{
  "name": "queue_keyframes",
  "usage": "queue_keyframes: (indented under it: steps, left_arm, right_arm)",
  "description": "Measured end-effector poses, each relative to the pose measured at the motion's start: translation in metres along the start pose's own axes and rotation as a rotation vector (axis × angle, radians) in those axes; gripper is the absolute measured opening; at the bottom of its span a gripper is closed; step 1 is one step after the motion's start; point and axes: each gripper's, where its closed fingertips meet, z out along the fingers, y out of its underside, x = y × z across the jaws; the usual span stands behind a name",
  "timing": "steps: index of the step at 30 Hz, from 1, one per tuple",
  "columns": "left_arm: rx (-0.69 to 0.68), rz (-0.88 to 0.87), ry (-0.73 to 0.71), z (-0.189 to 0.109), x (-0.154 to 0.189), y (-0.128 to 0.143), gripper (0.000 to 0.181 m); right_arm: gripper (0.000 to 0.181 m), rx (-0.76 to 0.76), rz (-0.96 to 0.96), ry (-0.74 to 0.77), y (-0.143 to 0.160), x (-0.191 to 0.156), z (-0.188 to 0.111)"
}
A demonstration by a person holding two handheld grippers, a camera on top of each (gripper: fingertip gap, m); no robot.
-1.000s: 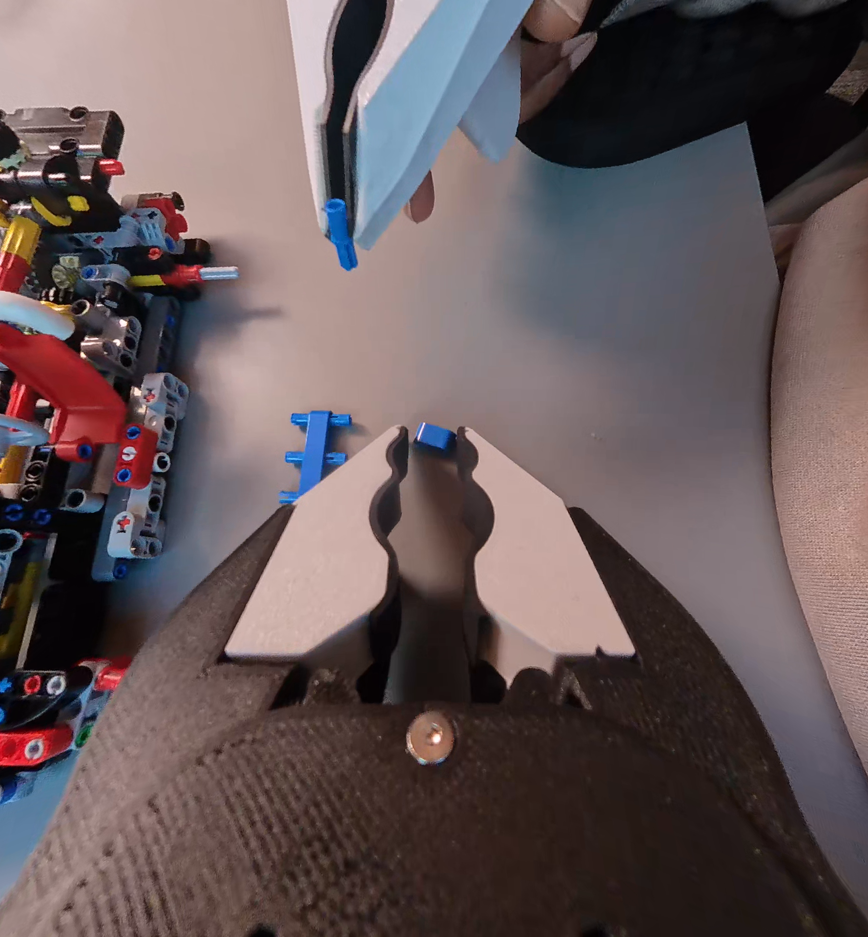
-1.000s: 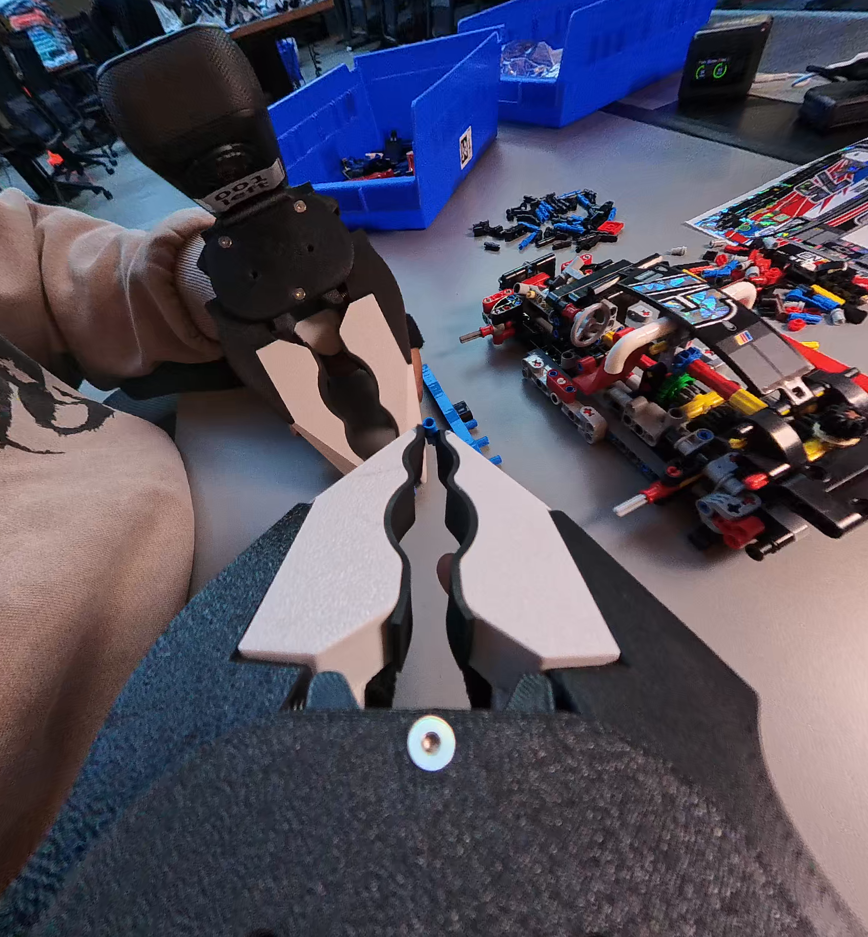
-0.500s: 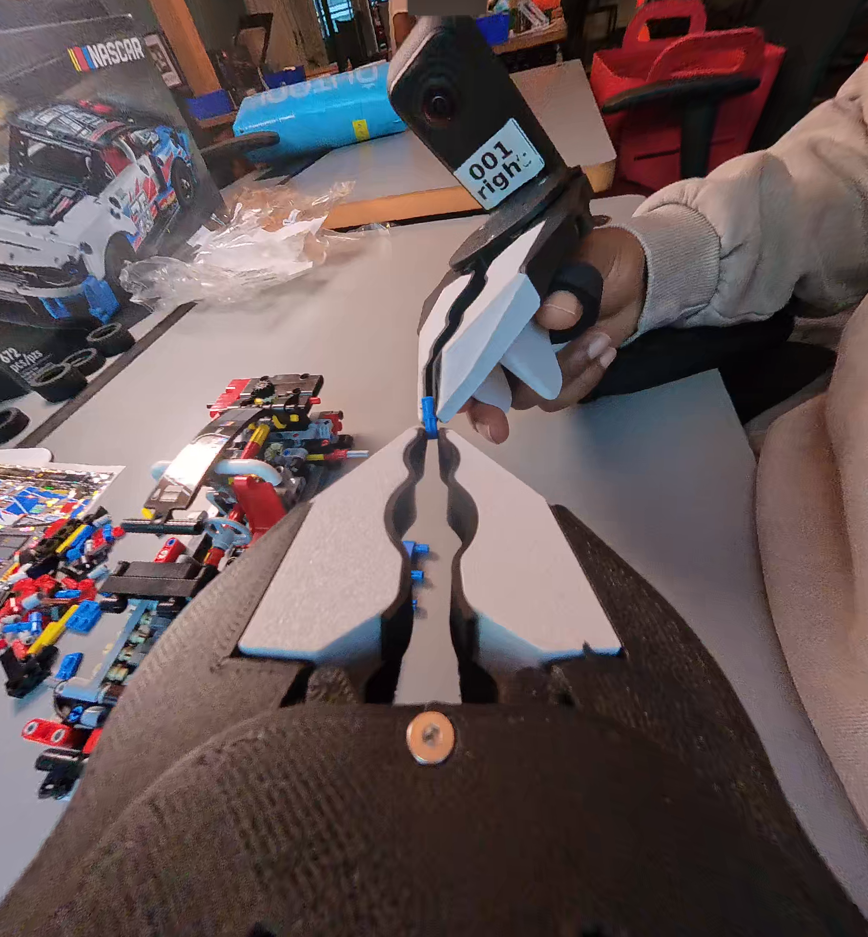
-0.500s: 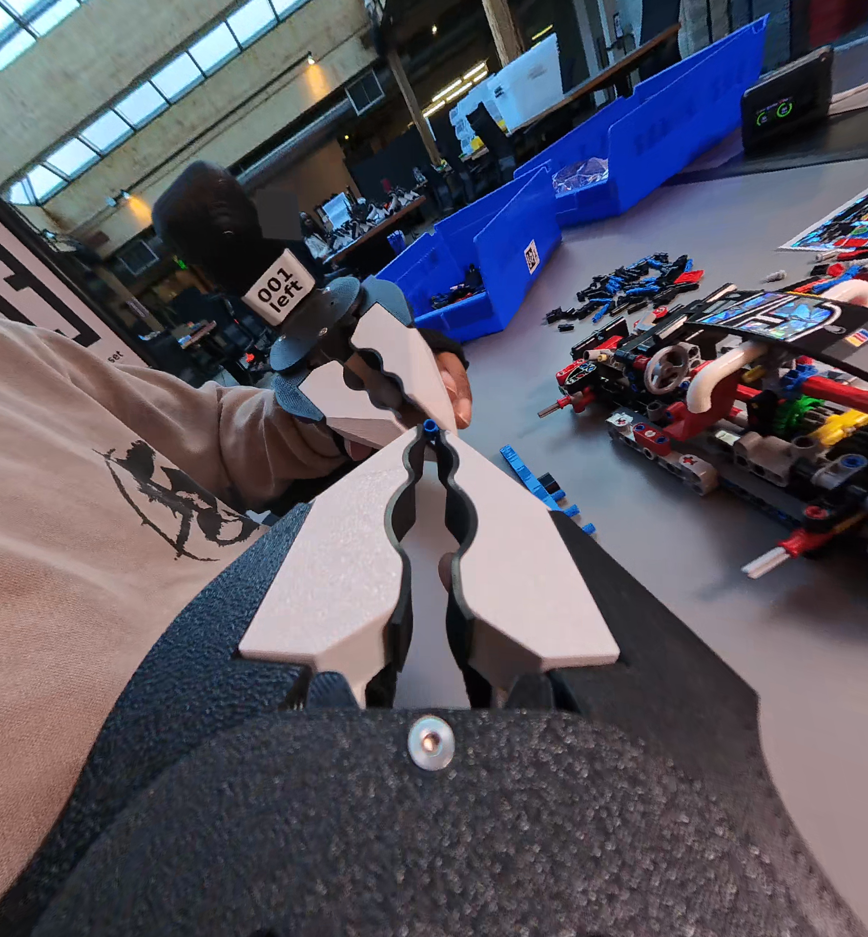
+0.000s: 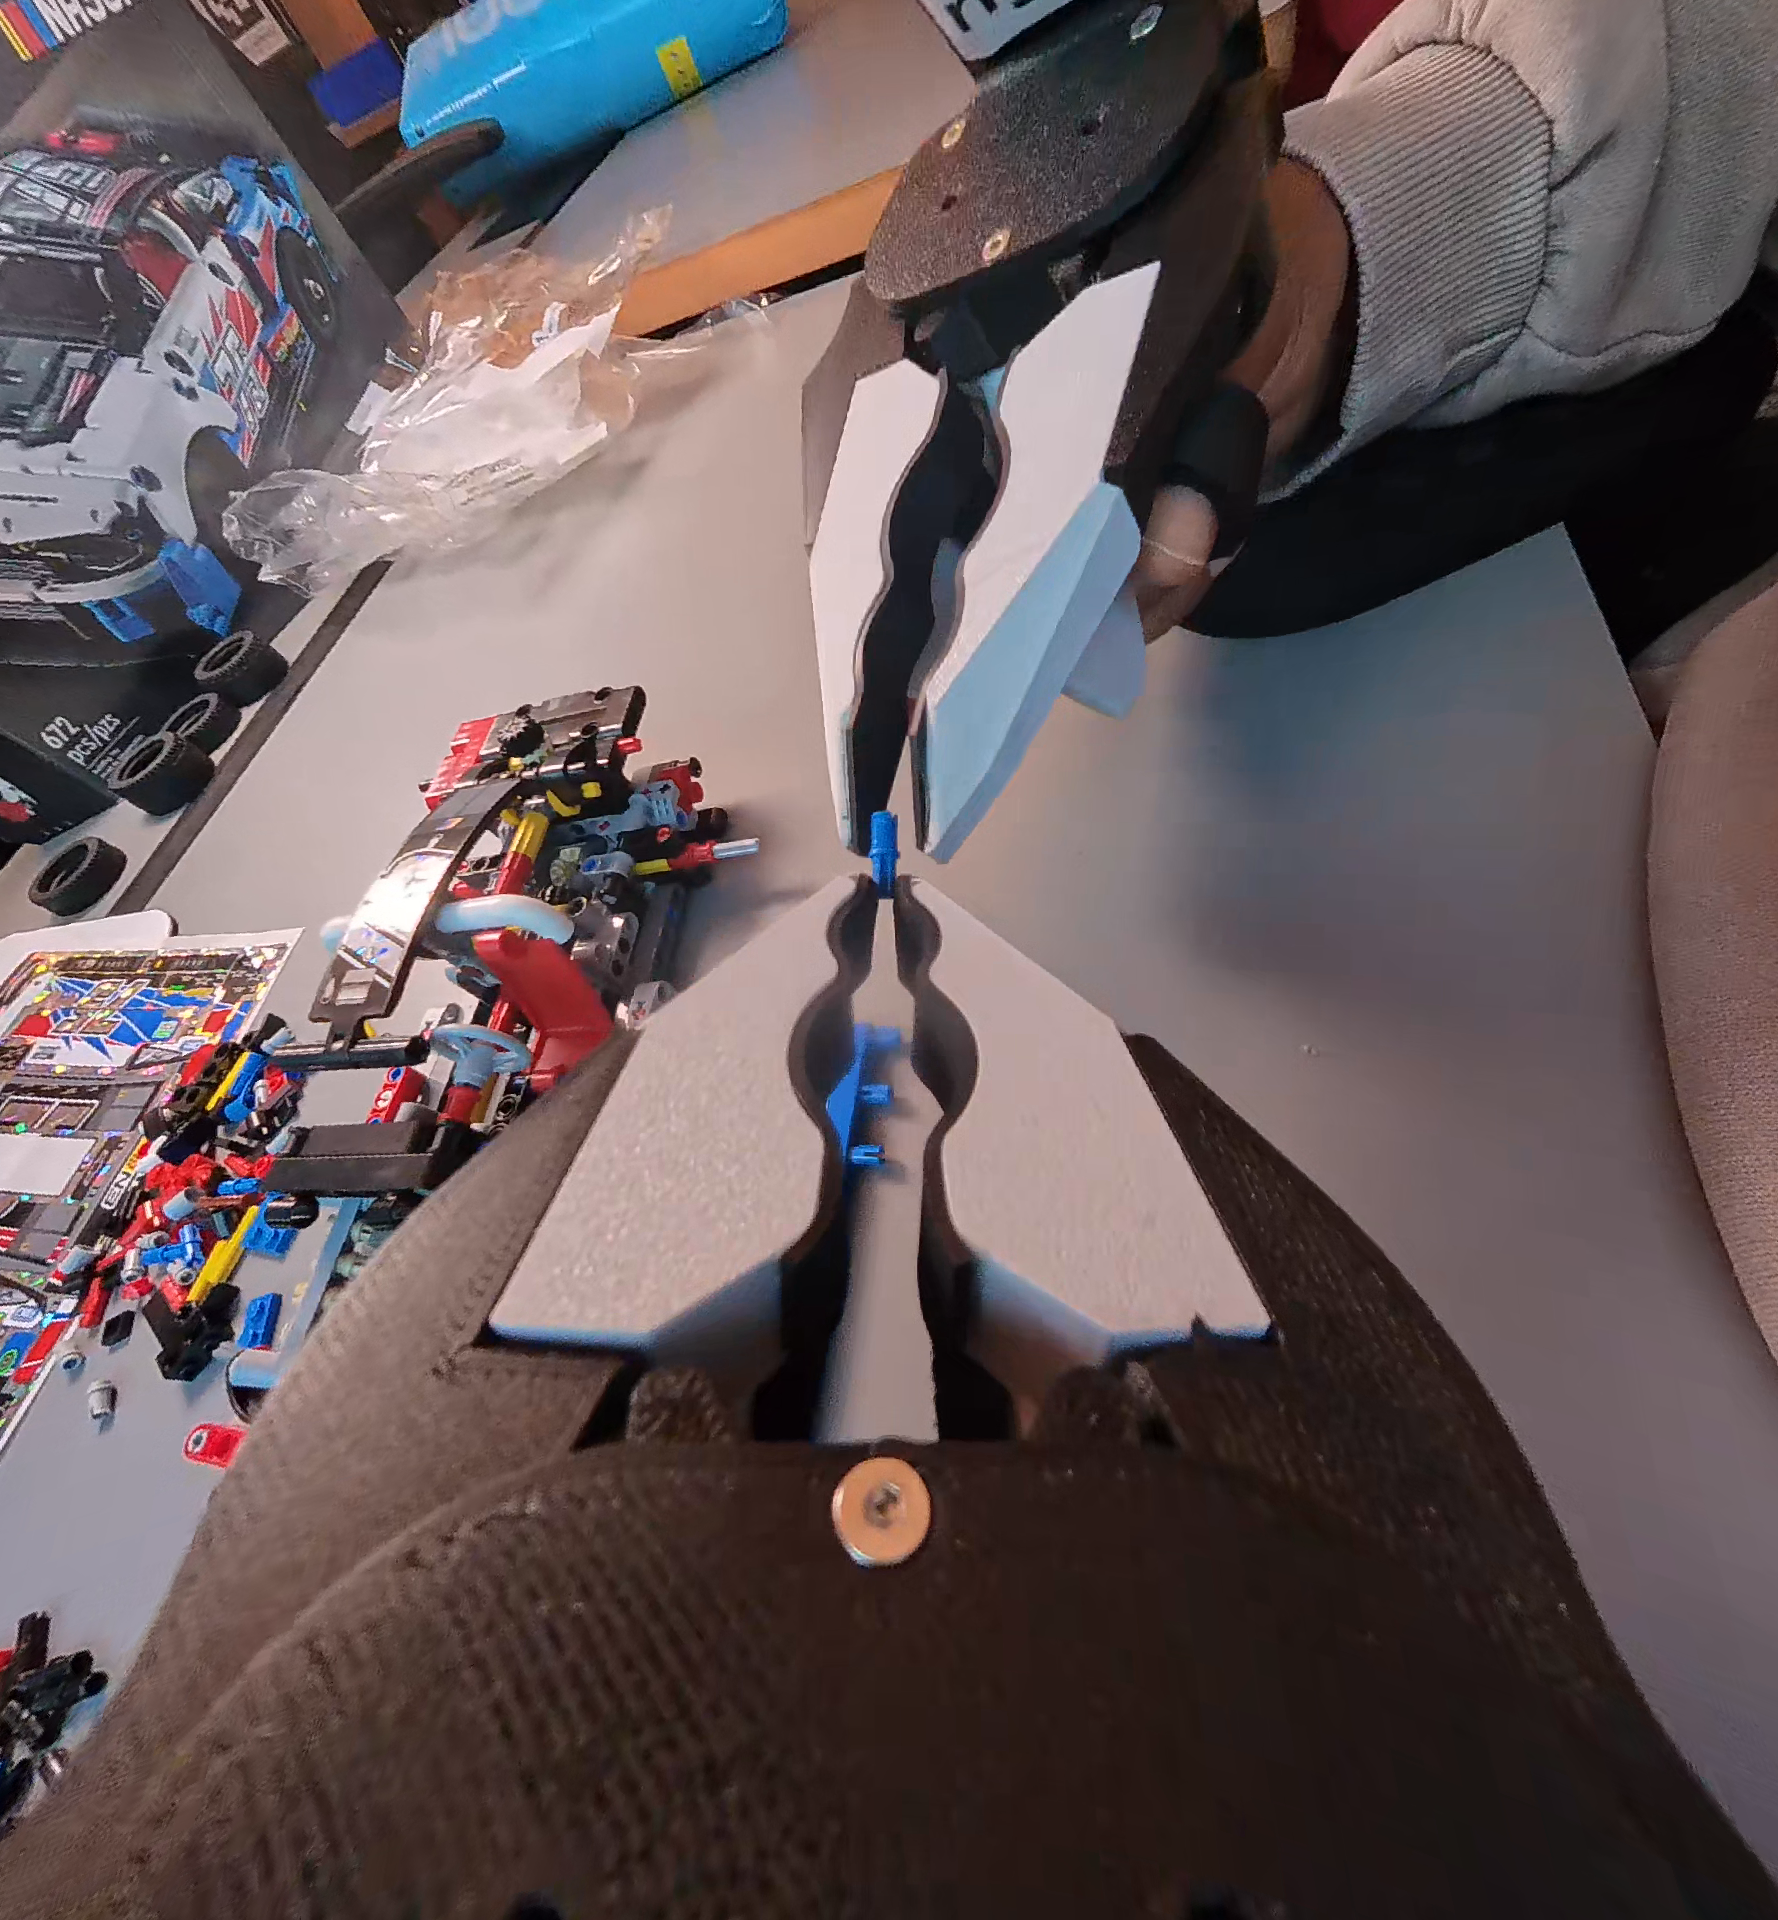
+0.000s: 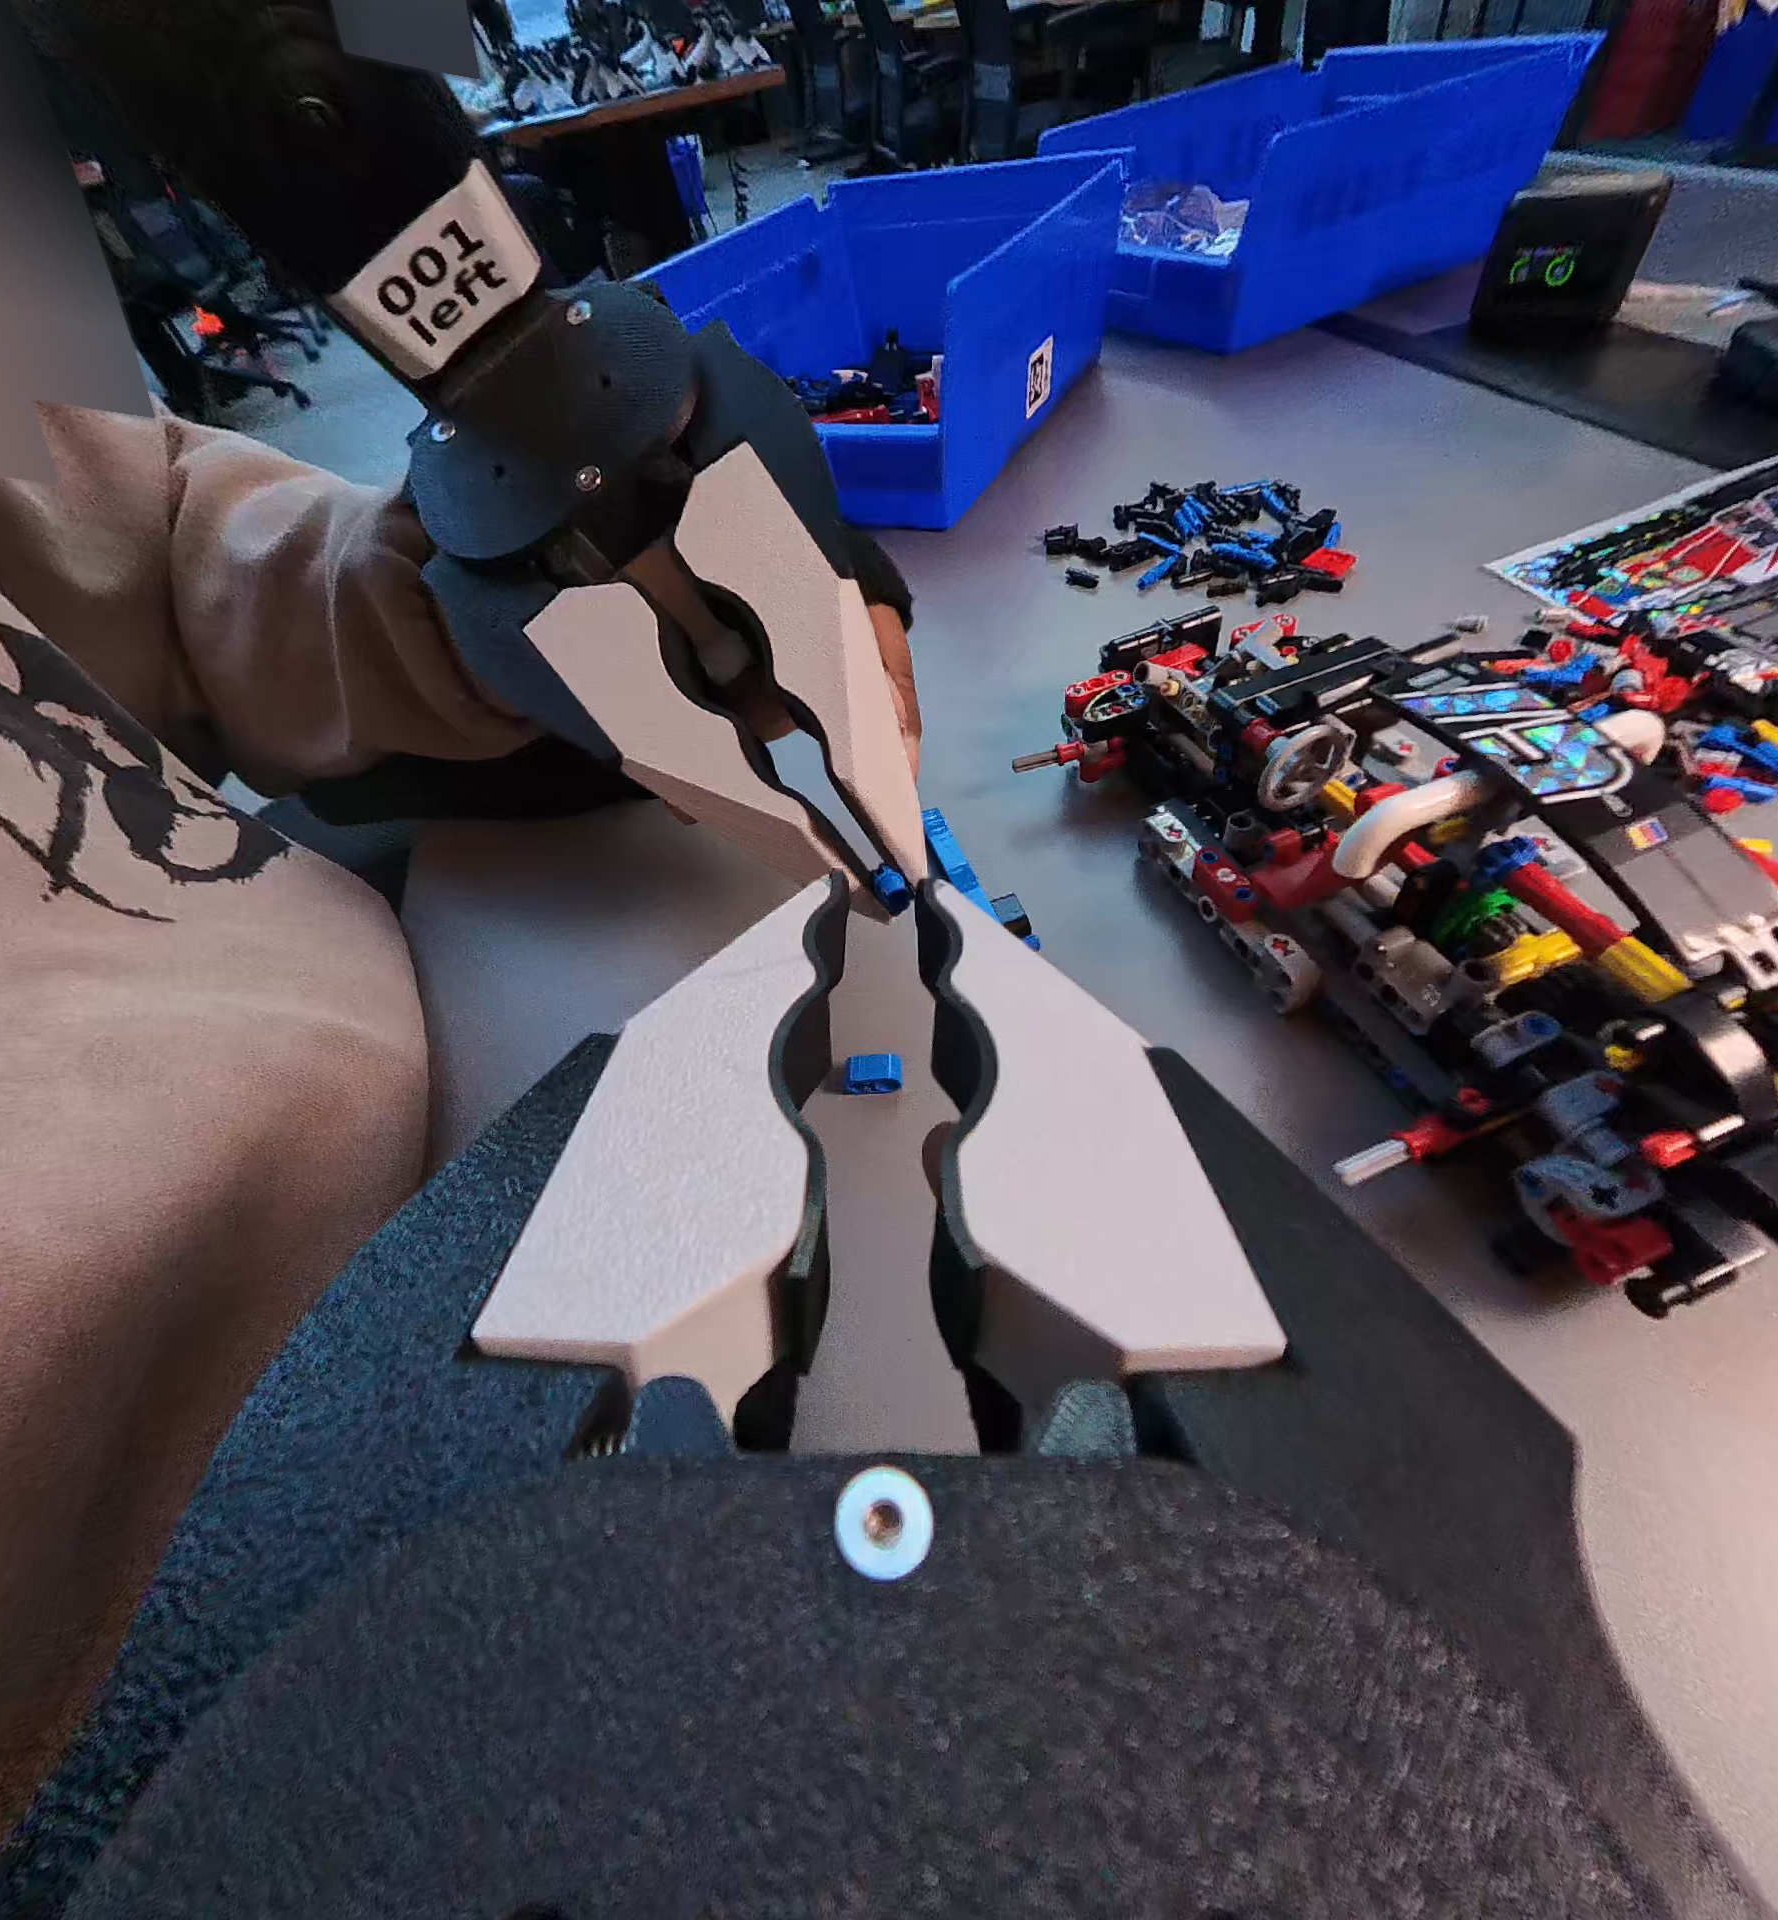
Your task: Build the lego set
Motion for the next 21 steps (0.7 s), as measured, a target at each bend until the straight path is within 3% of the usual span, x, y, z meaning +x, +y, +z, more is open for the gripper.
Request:
queue_keyframes:
  steps: [21]
  left_arm:
    - [-0.012,0.006,0.059,0.0014,0.0101,0.0003,0.001]
  right_arm:
    - [0.003,-0.033,-0.134,-0.037,0.0056,-0.007,-0.0005]
